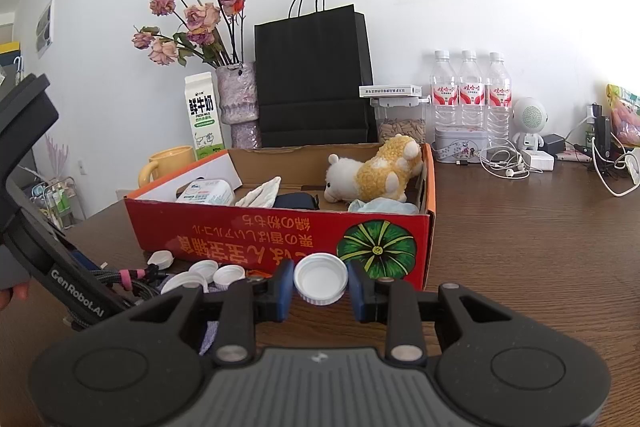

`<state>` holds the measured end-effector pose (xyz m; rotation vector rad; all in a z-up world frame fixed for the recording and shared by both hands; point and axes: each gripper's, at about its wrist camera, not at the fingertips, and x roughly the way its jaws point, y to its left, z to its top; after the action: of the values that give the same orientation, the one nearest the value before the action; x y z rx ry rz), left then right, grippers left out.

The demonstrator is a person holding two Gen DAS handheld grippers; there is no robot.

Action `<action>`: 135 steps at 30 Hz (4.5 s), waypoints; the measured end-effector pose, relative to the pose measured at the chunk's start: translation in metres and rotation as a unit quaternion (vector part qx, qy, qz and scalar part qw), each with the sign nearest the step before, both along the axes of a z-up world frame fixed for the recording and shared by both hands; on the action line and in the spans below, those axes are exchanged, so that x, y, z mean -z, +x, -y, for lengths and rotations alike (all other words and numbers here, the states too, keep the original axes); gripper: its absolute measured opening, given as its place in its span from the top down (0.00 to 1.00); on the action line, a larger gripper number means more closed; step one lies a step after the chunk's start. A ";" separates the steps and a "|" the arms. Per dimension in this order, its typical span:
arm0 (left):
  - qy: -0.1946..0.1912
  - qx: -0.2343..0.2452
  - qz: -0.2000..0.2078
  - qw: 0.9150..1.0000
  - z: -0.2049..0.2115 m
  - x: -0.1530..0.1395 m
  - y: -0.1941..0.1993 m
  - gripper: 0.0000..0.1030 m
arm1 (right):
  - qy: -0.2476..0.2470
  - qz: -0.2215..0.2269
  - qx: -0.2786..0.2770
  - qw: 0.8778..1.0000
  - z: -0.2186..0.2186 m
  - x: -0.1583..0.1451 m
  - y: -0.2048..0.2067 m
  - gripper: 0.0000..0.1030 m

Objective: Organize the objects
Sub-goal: 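Grasp the black braided cable with the left tool while the right tool holds the cap, then carry the cap and braided cable into the cardboard box and open both tools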

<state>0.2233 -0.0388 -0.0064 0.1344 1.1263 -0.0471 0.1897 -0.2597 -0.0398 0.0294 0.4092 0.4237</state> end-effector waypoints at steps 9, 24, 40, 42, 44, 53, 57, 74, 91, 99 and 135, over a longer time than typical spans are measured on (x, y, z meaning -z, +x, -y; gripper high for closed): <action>-0.004 0.000 0.032 0.999 -0.002 -0.004 -0.009 0.13 | 0.000 0.000 0.000 1.000 0.000 0.000 0.000 0.73; -0.030 -0.011 0.090 0.995 -0.014 -0.021 -0.025 0.13 | 0.000 0.000 -0.001 1.000 0.001 0.000 0.000 0.73; -0.040 -0.032 0.181 0.982 -0.026 -0.039 -0.043 0.13 | -0.003 0.003 0.001 1.000 0.001 0.002 0.001 0.73; -0.045 -0.030 0.194 0.980 -0.026 -0.041 -0.043 0.13 | -0.004 0.007 0.001 1.000 -0.001 0.001 0.000 0.73; -0.050 -0.031 0.207 0.977 -0.025 -0.043 -0.043 0.13 | -0.004 0.015 0.001 1.000 -0.002 -0.001 -0.002 0.73; -0.075 -0.029 0.257 0.963 -0.024 -0.055 -0.028 0.13 | -0.022 0.051 -0.001 0.998 -0.017 -0.028 -0.005 0.73; -0.091 -0.032 0.280 0.955 -0.024 -0.064 -0.017 0.13 | -0.028 0.058 0.003 0.998 -0.029 -0.041 0.008 0.73; -0.118 -0.065 0.325 0.936 -0.029 -0.071 0.079 0.14 | -0.005 0.032 0.057 0.998 -0.066 -0.047 0.122 0.73; -0.091 -0.057 0.346 0.932 -0.023 -0.053 0.092 0.00 | -0.024 0.007 0.047 0.999 -0.065 -0.022 0.133 0.00; -0.095 -0.058 0.344 0.932 -0.025 -0.057 0.091 0.00 | -0.023 0.009 0.051 0.998 -0.063 -0.023 0.130 0.00; -0.092 -0.029 0.361 0.928 -0.041 -0.091 0.003 0.00 | -0.043 0.050 0.031 0.997 -0.058 -0.047 0.052 0.00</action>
<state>0.2264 0.0019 0.0848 -0.0523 0.3832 -0.0455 0.2421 -0.2012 0.0069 -0.0624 0.3276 0.3449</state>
